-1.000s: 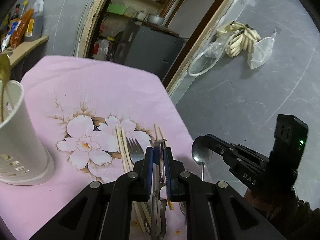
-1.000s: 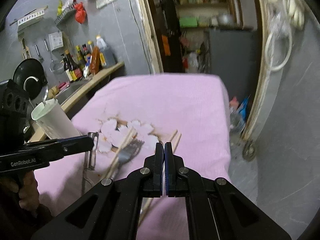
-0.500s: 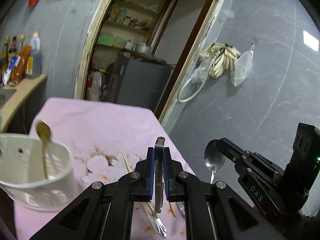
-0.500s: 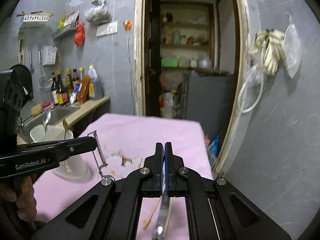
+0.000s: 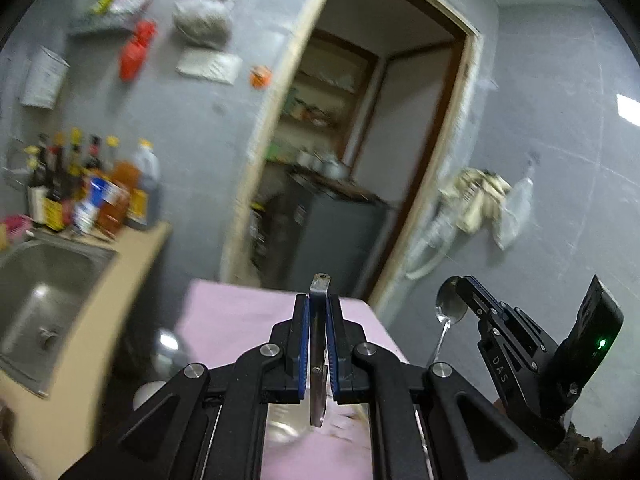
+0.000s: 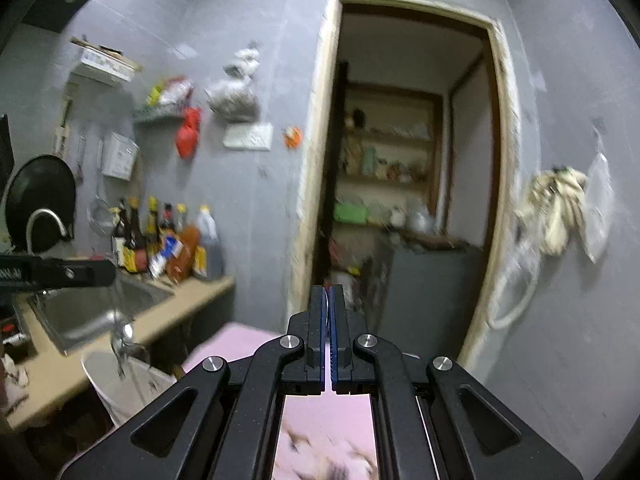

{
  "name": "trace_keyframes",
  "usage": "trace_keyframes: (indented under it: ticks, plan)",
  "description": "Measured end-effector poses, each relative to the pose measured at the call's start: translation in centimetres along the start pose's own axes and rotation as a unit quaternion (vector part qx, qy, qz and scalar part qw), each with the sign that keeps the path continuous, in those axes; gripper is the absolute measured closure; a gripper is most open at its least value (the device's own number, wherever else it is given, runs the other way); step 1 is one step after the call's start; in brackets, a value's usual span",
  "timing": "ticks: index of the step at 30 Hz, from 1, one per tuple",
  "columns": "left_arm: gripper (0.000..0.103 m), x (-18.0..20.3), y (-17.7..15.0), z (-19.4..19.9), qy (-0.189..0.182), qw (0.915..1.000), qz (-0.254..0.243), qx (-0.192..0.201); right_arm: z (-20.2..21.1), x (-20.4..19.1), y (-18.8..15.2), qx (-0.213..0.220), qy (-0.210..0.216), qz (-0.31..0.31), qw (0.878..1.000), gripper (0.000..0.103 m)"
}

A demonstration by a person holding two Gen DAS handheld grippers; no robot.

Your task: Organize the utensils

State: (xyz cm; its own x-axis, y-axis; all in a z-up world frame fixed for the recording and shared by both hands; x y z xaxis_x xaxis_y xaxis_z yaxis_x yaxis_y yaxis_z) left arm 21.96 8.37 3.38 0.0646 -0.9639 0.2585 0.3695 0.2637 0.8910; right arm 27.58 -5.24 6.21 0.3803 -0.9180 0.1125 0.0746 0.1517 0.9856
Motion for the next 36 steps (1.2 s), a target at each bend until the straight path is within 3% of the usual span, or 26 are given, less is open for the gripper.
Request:
trace_keyframes:
  ticks: [5,11,19,24,32,34,35,36]
  plan:
    - [0.095,-4.7,1.6,1.4,0.06,0.9979,0.005,0.024,-3.0,-4.7,0.9,0.022,0.023,0.032,0.999,0.101]
    - [0.095,-8.8,-0.7,-0.1,0.11,0.994,0.005,0.004,-5.7,-8.4,-1.8,0.007,0.031,0.075,0.997,0.101]
    - [0.095,-9.3,-4.5,-3.3,0.127,0.9916,-0.016,-0.019,-6.6,-9.9,-5.7,-0.012,0.04,0.119,0.992,0.101]
    - [0.095,-8.8,-6.0,-4.1,0.138,0.9897,-0.032,-0.018,-6.6,-10.1,-7.1,-0.014,0.046,0.122,0.991,0.101]
    - [0.093,-9.2,-7.8,-4.3,0.145,0.9878,-0.02,-0.052,-6.1,-9.8,-8.4,-0.026,0.065,0.1,0.993,0.1]
    - [0.089,-9.2,-8.0,-4.3,0.148,0.9872,-0.016,-0.056,-5.9,-9.5,-8.5,-0.03,0.068,0.095,0.993,0.098]
    - [0.082,-9.2,-8.0,-4.2,0.148,0.9873,-0.013,-0.057,-5.8,-9.4,-8.4,-0.029,0.07,0.092,0.993,0.091]
    - [0.073,-9.1,-7.9,-4.0,0.145,0.9878,-0.007,-0.056,-5.8,-9.3,-8.3,-0.029,0.073,0.088,0.993,0.079]
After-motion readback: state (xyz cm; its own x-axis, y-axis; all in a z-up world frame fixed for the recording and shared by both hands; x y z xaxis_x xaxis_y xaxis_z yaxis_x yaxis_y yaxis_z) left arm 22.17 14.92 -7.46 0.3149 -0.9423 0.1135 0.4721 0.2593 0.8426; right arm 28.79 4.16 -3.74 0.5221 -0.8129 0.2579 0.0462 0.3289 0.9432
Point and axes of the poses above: each gripper's, at about its wrist camera, not at the fingertips, and z roughly against the way its jaws point, x to its right, y to its top, the point moved 8 cm from there along -z, roughly the way its jaws point, and after that the axes turned 8 degrees about y, right-handed, at the moved point
